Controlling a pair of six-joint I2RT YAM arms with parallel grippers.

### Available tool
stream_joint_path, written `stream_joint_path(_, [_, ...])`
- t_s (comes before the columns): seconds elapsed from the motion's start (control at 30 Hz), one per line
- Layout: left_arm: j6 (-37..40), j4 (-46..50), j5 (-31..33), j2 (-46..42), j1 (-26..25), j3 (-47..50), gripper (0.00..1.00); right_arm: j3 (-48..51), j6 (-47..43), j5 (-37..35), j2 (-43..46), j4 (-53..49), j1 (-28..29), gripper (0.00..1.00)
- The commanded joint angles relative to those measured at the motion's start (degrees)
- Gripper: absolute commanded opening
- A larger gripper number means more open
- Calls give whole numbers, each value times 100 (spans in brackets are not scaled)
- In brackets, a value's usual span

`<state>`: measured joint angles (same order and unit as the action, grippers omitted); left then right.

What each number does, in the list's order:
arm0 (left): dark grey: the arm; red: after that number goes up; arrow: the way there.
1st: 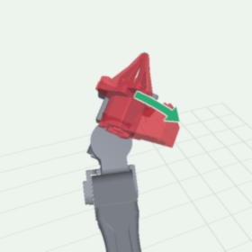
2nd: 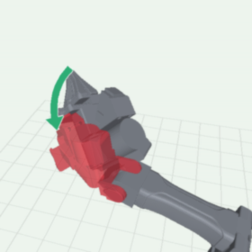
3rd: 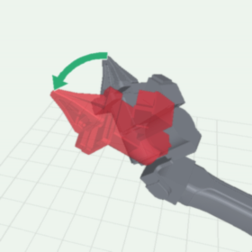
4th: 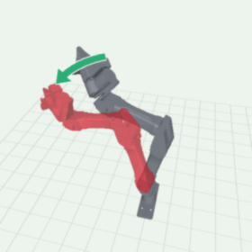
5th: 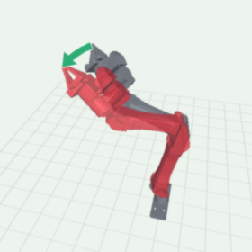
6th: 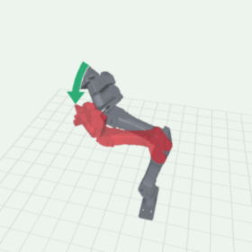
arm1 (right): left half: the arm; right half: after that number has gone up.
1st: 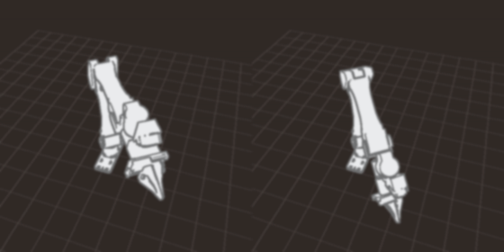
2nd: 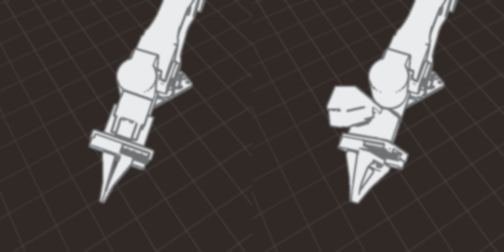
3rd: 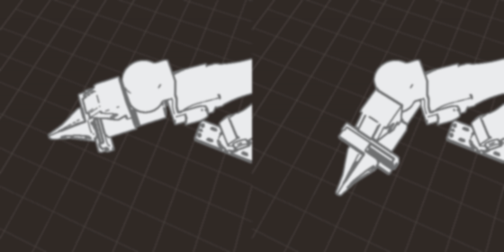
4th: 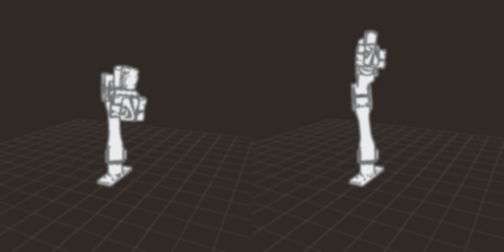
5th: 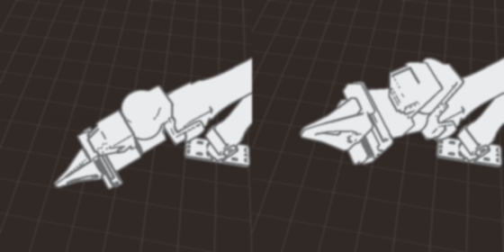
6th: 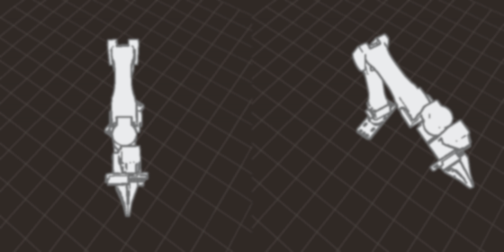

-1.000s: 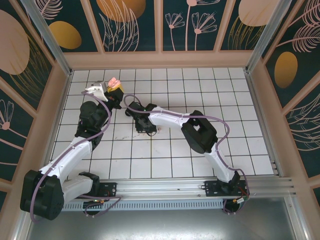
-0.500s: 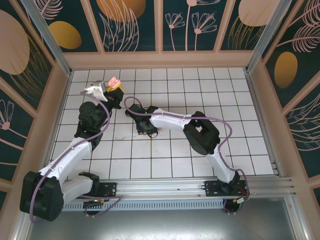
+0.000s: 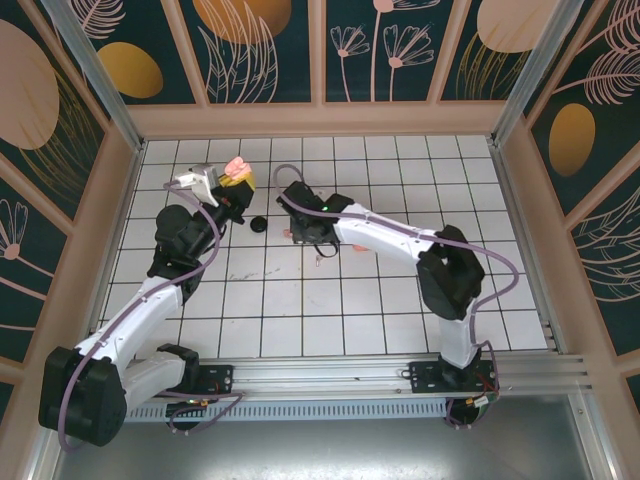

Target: Insert the wireless bluetooth earbuds into the charging case

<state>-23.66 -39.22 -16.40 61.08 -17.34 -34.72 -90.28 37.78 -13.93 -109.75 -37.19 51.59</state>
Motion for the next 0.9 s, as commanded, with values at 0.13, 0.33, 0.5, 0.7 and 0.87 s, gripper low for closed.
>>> stream_joint_path(0.13, [427,-546,-829,-28,22,271,0,147,-673,-224,853,252,-416,18])
stream_joint_path(0.33, [705,-1376,-983,94,-11,774,0,13,-1180,-257,1317,370,-680,19])
stream_joint_path(0.5, [1712,-1495,-795,373,-335,1068,0,-20,-1617,-233,1609,546,-797,19])
stream_joint_path(0.7, [2172,-1799,-1030,1103,-734,1072,0,219,-2299,-66,1948,1001,-793,19])
stream_joint_path(0.87, [2488,-1973,-1586,1710,-933,790,0,666,-2894,233,2377,1583,-780,19])
